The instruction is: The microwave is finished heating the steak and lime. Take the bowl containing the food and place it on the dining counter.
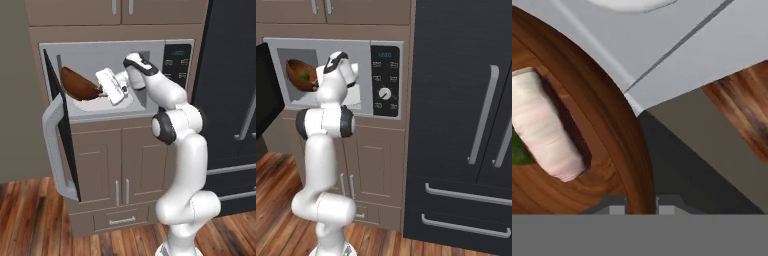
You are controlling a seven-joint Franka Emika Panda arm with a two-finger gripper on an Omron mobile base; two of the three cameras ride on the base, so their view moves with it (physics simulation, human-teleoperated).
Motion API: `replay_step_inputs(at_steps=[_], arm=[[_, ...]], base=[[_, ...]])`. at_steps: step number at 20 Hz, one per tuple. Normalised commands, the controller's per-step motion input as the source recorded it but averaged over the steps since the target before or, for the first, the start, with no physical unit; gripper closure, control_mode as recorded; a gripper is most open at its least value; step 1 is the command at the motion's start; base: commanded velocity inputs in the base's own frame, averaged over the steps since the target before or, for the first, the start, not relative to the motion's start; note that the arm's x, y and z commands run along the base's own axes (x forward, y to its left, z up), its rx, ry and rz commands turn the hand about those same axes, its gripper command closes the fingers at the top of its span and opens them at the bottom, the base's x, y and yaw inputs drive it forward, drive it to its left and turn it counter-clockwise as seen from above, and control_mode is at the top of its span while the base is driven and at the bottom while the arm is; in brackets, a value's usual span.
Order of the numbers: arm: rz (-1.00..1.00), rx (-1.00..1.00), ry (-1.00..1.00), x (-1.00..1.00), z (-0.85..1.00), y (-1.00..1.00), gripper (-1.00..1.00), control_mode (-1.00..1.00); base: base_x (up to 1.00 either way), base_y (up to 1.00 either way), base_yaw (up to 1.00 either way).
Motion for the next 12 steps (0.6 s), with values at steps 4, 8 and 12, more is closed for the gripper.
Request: replay_step_inputs(at_steps=[4,8,12], arm=[[-0.12,0.34,-0.28,-1.00,-0.13,0.00,1.00,-1.00],[-0.06,0.28,-0.26,-1.00,-0.04,-0.05,1.00,-1.00],[-0.06,0.21,-0.18,-1.00,0.05,-0.05,1.00,-1.00]], base=[[0.00,0.00,0.00],[0.00,0.00,0.00],[0.00,0.00,0.00]])
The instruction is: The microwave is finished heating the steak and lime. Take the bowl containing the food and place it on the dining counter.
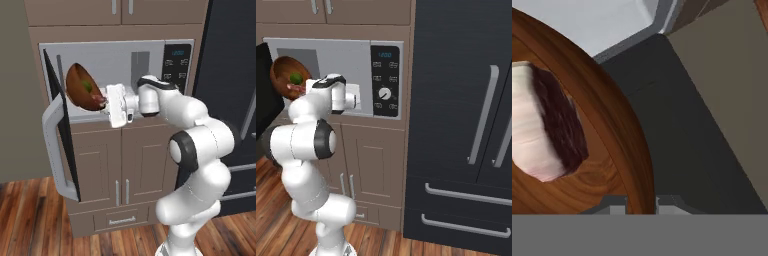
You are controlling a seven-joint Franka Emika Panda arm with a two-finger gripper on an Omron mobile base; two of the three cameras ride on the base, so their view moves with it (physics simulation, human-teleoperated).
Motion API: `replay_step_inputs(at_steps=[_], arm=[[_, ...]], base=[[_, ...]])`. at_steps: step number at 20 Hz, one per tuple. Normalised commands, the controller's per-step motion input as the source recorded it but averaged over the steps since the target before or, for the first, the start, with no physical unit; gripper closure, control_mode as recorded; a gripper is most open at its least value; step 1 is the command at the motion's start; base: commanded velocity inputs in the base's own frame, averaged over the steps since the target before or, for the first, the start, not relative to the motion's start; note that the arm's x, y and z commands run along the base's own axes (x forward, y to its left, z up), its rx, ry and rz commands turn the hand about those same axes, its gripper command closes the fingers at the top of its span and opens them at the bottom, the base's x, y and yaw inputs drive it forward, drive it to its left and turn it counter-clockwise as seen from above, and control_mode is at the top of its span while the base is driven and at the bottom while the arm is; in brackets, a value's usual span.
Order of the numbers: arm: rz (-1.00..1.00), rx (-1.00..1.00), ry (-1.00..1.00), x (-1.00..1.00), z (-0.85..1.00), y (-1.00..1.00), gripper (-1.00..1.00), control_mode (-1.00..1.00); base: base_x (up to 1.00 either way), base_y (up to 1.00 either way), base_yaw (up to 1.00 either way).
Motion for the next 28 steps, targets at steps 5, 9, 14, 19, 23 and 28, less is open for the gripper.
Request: replay_step_inputs(at_steps=[5,9,14,19,23,28], arm=[[-0.12,0.14,-0.13,-1.00,0.26,-0.09,1.00,-1.00],[-0.14,0.01,-0.14,-1.00,0.50,-0.62,1.00,-1.00],[-0.13,-0.03,-0.01,-1.00,0.47,-0.95,1.00,-1.00],[-0.06,-0.18,0.09,-1.00,0.10,-1.00,1.00,-1.00],[-0.01,-0.44,0.35,-1.00,0.01,-1.00,1.00,-1.00],[-0.04,-0.65,0.47,-1.00,-0.06,-0.87,1.00,-1.00]], base=[[0.00,0.00,0.00],[0.00,0.00,0.00],[0.00,0.00,0.00],[0.00,0.00,0.00],[0.00,0.00,0.00],[0.00,0.00,0.00]])
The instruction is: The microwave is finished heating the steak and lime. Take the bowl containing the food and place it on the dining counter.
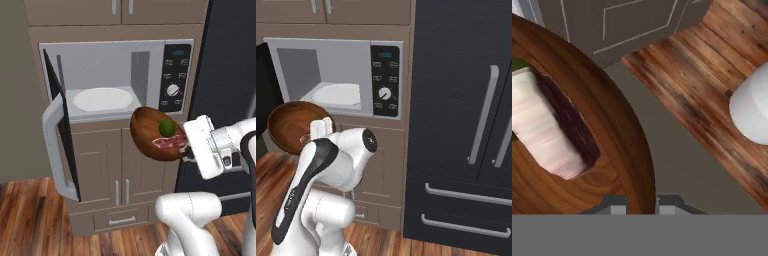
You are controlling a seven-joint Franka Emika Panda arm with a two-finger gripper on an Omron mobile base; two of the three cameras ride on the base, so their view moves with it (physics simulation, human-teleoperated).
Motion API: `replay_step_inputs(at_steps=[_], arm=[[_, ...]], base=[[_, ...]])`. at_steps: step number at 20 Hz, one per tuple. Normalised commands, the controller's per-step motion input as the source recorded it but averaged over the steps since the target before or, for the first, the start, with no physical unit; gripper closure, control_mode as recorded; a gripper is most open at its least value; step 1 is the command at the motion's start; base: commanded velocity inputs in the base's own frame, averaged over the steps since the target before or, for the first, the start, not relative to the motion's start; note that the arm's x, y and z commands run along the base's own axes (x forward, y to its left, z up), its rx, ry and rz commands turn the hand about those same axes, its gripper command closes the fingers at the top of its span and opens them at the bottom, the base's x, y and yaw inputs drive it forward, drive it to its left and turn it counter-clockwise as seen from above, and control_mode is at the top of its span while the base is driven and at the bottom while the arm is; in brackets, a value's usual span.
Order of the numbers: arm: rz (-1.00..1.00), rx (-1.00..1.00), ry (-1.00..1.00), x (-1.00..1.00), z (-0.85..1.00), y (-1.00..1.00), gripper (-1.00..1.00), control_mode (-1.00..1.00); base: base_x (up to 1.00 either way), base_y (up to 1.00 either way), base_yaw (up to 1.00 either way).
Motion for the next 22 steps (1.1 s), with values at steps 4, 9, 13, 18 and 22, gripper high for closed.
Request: replay_step_inputs(at_steps=[4,9,13,18,22], arm=[[-0.14,-0.47,0.20,-0.49,0.00,-0.29,1.00,-1.00],[-0.02,0.00,0.00,0.04,0.00,0.00,1.00,-1.00],[0.00,0.00,0.00,0.01,0.00,0.00,1.00,-1.00],[0.00,-0.06,0.00,0.00,-0.01,0.03,1.00,-1.00],[0.00,-0.14,0.00,0.00,-0.03,0.11,1.00,-1.00]], base=[[0.00,0.00,0.00],[0.00,0.00,0.00],[0.00,0.00,0.00],[0.00,0.00,0.00],[0.00,0.00,0.00]])
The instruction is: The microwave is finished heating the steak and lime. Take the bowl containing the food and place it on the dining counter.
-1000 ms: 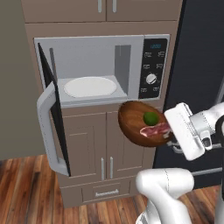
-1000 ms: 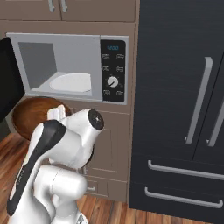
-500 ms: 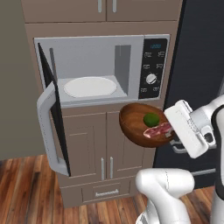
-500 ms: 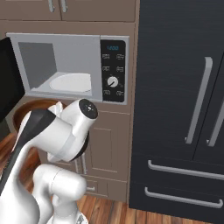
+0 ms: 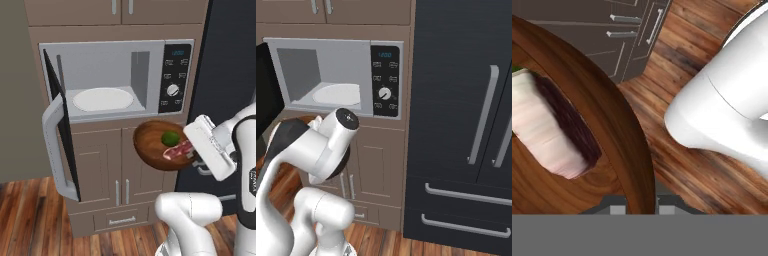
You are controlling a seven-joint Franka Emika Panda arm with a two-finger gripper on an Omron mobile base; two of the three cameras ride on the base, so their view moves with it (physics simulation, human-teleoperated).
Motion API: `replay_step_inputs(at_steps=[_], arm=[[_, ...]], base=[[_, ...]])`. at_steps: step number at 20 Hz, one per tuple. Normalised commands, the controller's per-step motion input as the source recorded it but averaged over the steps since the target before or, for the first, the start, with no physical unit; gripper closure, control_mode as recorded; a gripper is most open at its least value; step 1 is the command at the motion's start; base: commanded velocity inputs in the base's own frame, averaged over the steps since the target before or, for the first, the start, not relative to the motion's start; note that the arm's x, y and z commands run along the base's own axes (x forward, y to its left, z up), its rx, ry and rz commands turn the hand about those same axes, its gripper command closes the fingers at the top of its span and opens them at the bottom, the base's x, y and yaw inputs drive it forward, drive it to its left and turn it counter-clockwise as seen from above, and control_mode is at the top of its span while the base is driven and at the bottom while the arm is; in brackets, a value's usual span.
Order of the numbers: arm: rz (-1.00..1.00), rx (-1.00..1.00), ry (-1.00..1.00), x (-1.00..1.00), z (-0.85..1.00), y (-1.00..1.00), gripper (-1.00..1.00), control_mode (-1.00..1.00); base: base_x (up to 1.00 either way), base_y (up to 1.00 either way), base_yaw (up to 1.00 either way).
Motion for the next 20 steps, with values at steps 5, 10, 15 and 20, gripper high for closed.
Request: replay_step_inputs(at_steps=[5,10,15,20], arm=[[0.00,-0.09,0.00,0.00,-0.04,0.04,1.00,-1.00],[0.00,0.00,0.00,0.00,0.00,0.00,1.00,1.00],[0.00,0.00,0.00,0.00,0.00,0.00,1.00,1.00],[0.00,0.00,0.00,0.00,0.00,0.00,1.00,1.00]], base=[[0.00,0.00,0.00],[0.00,-0.02,0.00],[-0.11,-0.72,0.00],[-0.30,-1.00,0.09]])
